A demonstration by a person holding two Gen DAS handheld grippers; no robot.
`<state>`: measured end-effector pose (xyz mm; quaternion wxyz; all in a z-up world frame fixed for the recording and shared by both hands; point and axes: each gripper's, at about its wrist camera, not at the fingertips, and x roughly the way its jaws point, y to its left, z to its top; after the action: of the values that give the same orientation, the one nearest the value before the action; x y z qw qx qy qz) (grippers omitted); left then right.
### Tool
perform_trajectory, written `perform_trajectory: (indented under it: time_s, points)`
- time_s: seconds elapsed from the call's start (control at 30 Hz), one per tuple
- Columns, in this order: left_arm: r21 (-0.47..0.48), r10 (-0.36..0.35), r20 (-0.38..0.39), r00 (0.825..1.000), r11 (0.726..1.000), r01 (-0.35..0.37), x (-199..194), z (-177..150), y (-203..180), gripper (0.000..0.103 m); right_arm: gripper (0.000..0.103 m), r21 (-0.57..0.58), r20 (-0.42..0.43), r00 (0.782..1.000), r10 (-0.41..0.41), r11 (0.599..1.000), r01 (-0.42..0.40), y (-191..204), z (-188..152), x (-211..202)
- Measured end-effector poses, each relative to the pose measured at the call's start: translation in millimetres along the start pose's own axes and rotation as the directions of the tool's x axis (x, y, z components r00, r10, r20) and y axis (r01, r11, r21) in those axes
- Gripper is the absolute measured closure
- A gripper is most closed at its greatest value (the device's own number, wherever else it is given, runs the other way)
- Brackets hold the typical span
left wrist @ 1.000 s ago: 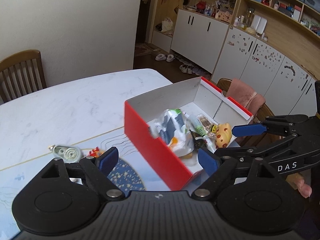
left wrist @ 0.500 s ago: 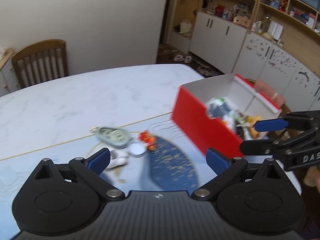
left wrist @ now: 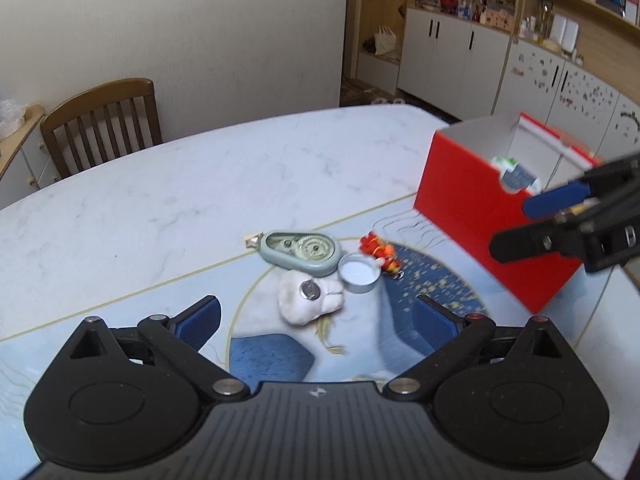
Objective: Organize objects
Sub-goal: 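Move both tools back over the remaining items, then lower the left tool onto the white plush while the right tool lowers onto the red toy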
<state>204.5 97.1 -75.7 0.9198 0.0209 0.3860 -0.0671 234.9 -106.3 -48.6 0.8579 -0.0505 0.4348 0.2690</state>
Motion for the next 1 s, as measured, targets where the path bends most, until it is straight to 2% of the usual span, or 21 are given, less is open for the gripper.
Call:
perform_trajectory:
  time_s: [0.2,0.37,0.5,0.77,1.0]
  points:
    - [0.05,0.017,-0.002,1.0,0.999,-0.017,29.0,-6.1,3.1,0.001,0.027,0.032,-0.052,0.999,-0.014,0.999,0.015,2.1,12.1,34.3]
    - [0.036,0.007,-0.007,1.0,0.999,-0.007,52.1,-9.2,8.3,0.001,0.027,0.066,-0.095,0.995,0.001,0.998,0.005,3.0,20.0,60.6]
    - [0.01,0.006,-0.015,1.0,1.0,-0.006,67.0,-10.2,11.1,0.001,0.027,0.056,-0.119,0.993,-0.017,0.998,0.024,4.5,25.7,78.7]
    - [-0.004,0.001,0.007,1.0,1.0,-0.001,79.2,-11.4,12.5,0.001,0.028,0.071,-0.159,0.985,-0.06,0.995,0.072,-3.3,31.5,111.7]
    - [-0.006,0.002,-0.004,1.0,1.0,-0.002,88.4,-12.7,10.6,0.001,0.029,0.117,-0.18,0.982,-0.06,0.99,0.082,-12.4,35.2,126.9]
